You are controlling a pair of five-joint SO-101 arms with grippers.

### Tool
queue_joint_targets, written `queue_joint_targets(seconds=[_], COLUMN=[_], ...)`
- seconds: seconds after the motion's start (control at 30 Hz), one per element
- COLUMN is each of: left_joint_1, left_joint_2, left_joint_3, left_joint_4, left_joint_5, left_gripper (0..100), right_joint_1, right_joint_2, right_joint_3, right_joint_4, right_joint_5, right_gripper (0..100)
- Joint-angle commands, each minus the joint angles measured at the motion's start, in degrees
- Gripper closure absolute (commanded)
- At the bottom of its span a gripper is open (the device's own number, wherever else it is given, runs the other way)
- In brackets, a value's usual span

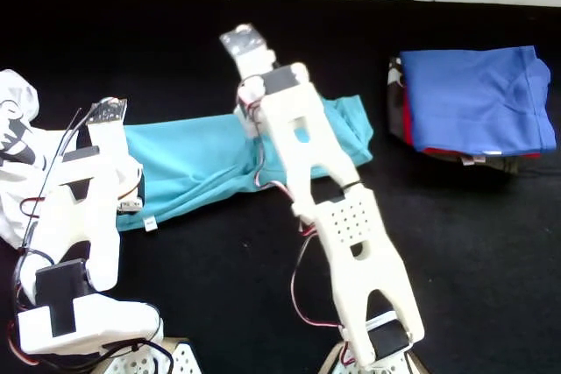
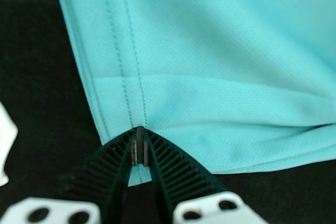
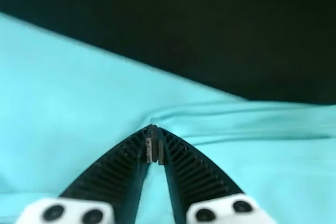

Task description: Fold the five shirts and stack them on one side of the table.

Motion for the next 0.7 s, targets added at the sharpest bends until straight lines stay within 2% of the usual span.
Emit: queue_joint_targets(seconds=[0.0,0.23,0.33,0.53,0.67], left_joint_1=[0.7,0.7,0.7,0.7,0.7], left_joint_2=[0.6,0.6,0.6,0.6,0.6], left_joint_3=[-0.3,-0.3,-0.3,-0.3,-0.3], left_joint_4=[-0.7,-0.7,-0.7,-1.0,-1.0], left_joint_5=[0.4,0.4,0.4,0.4,0.4], left_gripper=[99,99,99,99,99], right_joint_1=[5.7,15.0,17.2,17.5,20.8], right_joint_2=[-6.1,-6.5,-6.8,-7.0,-6.4], right_joint_3=[-6.4,-8.6,-6.9,0.9,3.1], right_joint_4=[3.9,19.0,18.8,18.9,18.8], right_joint_5=[0.1,0.1,0.2,4.9,8.0], right_gripper=[99.2,99.2,99.2,99.2,99.2])
